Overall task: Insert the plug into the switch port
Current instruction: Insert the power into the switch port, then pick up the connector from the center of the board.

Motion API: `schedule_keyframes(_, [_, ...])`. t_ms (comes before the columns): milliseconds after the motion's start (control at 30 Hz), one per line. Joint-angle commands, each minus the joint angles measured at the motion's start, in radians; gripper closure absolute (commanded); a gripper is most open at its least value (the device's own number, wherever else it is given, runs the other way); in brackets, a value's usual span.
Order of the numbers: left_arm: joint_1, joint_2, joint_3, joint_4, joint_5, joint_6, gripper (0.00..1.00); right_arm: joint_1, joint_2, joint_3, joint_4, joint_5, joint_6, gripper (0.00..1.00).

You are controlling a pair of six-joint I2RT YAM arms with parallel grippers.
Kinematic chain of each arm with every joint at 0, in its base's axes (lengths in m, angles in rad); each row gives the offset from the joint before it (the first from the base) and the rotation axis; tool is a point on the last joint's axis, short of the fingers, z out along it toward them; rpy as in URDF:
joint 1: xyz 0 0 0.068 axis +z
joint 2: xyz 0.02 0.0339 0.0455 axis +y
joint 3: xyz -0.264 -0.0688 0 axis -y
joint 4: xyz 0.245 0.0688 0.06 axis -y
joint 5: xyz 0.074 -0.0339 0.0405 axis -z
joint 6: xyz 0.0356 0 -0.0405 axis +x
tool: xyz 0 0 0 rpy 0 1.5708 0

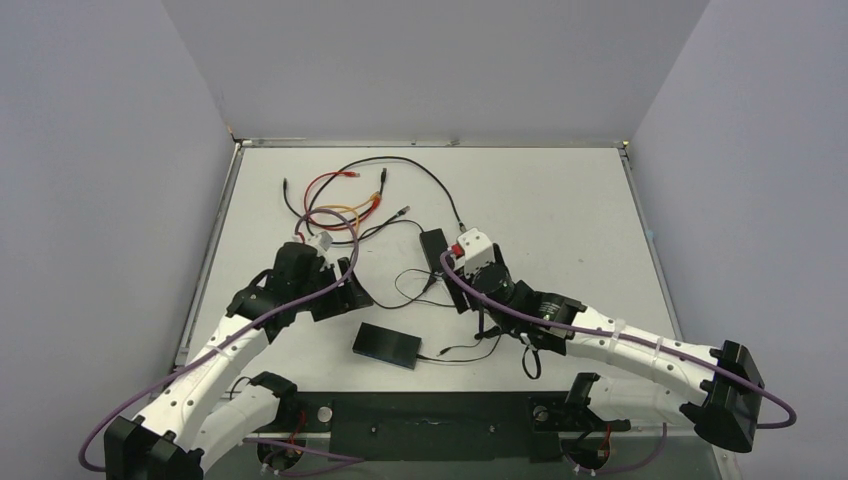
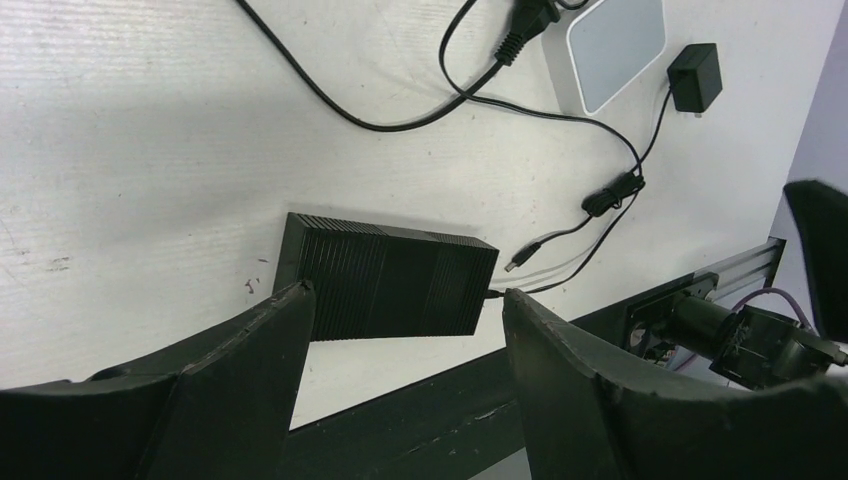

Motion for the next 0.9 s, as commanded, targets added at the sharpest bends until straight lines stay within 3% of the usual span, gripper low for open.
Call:
schedule_keyframes(0, [0.007, -0.018, 0.085, 0.025, 0.042, 0.070, 0.33, -0.033, 0.008, 0.089, 0.030, 0.224, 0.070, 0.33])
schedule_keyframes(267, [0.009, -0.058, 0.137, -0.022, 0.008, 0.144, 0.33, -0.092, 0.082, 0.189, -0.015, 0.162, 0.093, 0.19])
schedule_keyframes(867, [0.018, -0.089, 0.127, -0.003, 0.005, 0.202, 0.33, -0.106, 0.382, 0.380, -0.145, -0.008, 0.190, 0.21])
